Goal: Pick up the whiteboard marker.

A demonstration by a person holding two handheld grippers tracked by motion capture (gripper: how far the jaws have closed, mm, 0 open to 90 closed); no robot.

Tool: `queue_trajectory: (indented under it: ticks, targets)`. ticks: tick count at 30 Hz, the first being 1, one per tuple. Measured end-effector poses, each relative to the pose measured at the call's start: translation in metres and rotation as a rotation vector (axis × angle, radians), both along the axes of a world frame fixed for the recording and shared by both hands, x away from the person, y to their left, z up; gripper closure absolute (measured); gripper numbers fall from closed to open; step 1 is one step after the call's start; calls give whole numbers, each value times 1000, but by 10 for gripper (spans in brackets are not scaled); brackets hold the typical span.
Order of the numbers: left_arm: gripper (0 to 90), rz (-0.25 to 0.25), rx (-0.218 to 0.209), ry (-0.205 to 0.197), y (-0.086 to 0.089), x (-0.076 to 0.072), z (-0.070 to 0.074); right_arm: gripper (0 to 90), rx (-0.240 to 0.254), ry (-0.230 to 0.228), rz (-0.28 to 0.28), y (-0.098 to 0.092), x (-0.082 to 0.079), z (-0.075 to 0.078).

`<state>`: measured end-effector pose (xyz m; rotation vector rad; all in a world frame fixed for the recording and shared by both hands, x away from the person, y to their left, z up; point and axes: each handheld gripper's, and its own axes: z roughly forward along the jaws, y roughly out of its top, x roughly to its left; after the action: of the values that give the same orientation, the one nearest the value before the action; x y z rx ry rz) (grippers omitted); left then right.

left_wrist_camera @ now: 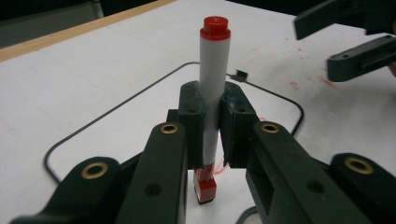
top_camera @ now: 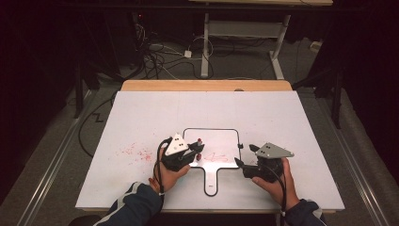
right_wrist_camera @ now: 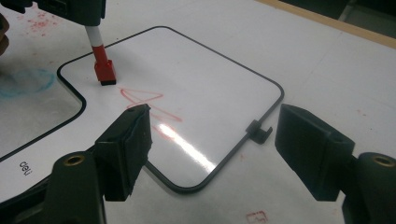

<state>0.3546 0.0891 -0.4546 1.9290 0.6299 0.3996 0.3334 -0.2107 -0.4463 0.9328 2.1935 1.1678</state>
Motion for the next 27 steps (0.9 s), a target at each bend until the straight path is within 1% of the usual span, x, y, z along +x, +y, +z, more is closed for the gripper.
queue_trajectory:
  ticks: [2,3,5,7,10,12,17,21,23,26,27]
  targets:
    - [788,-3,6,-5,-1,-1,0,283,-4,0,2,0,0,0]
    - [788,-1,5,-1,0,0,0,283,-5,-5,-1,1,-1,0]
    - [787,14,4,4,5,3,1,283,-7,-8,2,0,-1,0]
    - [787,31,-10,16,11,6,0,283,-9,-8,-2,0,-1,1]
    - [787,36,-27,19,12,9,-1,284,-8,-10,-3,0,-1,1]
    - [788,31,-24,13,9,8,-2,285,-6,-11,-1,0,-1,2]
    - [788,4,-26,11,0,9,-2,282,-5,-15,-1,0,-1,3]
    - [788,3,-36,21,-3,11,-2,282,-4,-15,-7,-2,0,4]
    - [788,0,-32,20,-5,10,-1,282,-10,-16,-12,-3,-1,4]
    - [788,-7,-28,12,-10,9,-1,282,0,-18,-15,-6,-1,5]
    - [788,-13,-23,7,-13,9,-1,273,-14,-16,-7,-7,-2,5]
